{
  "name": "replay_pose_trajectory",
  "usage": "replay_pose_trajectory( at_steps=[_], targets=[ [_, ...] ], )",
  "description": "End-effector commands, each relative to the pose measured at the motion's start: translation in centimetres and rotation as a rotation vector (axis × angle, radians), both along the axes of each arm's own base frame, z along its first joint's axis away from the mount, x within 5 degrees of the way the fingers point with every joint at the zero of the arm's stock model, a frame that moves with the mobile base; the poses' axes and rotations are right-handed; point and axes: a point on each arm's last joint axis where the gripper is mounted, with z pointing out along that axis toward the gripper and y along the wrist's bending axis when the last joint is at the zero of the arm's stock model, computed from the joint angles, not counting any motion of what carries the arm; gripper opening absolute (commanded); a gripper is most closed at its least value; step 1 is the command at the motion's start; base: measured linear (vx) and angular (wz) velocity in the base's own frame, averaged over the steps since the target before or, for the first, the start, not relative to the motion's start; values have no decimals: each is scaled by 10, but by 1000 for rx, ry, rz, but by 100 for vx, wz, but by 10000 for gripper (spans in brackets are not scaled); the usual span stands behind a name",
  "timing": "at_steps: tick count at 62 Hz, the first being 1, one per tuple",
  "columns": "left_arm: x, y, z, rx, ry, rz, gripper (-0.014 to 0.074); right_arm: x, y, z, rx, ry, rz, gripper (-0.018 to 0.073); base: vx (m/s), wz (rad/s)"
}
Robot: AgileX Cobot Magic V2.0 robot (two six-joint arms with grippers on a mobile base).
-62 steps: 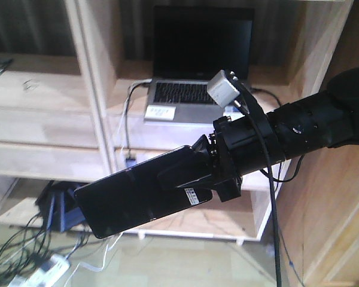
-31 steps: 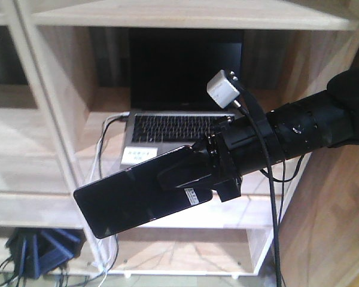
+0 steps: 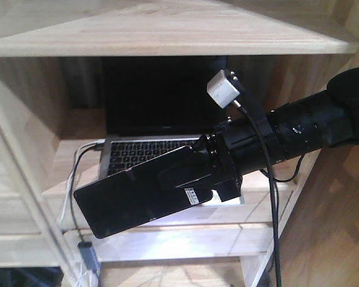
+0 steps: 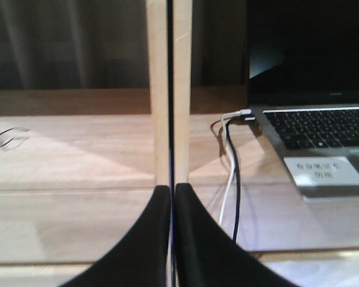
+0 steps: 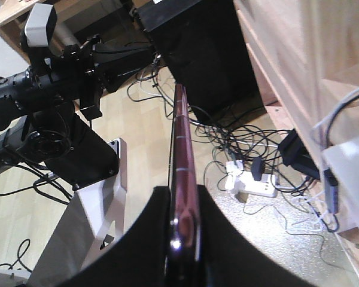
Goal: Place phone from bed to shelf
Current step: 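Hold the phone in the right gripper while the base drives to the wooden shelf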
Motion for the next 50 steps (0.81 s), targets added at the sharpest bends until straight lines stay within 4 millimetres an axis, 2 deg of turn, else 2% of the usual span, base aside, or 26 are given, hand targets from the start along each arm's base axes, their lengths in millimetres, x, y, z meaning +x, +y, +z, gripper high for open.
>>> replay_pose_trajectory(
  at_steps=[1, 50],
  targets=[
    [1, 0, 5, -11, -69, 4, 1, -13, 1, 28, 120, -4, 57, -1, 16, -11],
    [1, 0, 5, -11, -69, 4, 1, -13, 1, 28, 120, -4, 56, -1, 5, -4]
  ],
)
